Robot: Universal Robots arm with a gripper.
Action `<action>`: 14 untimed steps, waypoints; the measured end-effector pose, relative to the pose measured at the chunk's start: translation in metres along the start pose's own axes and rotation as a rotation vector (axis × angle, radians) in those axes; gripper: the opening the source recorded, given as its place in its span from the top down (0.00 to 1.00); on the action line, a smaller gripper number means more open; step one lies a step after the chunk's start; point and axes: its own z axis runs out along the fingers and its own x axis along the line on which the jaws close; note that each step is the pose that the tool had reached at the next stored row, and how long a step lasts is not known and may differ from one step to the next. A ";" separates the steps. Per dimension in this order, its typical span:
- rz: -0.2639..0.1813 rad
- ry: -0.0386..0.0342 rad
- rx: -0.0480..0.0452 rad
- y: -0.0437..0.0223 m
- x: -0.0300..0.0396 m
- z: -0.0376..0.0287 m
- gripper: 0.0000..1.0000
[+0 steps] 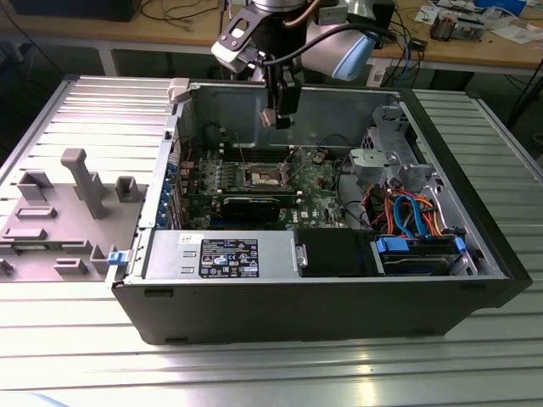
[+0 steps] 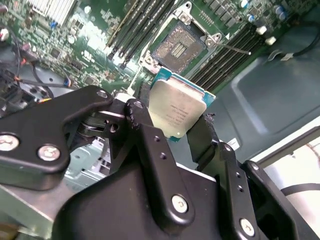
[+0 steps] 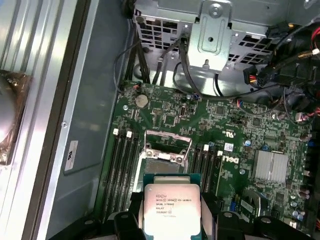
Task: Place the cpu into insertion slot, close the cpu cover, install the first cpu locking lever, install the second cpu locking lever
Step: 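Place the cpu into insertion slot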
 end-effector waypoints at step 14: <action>0.037 -0.0063 -0.0004 0.0001 0.0001 0.0009 0.46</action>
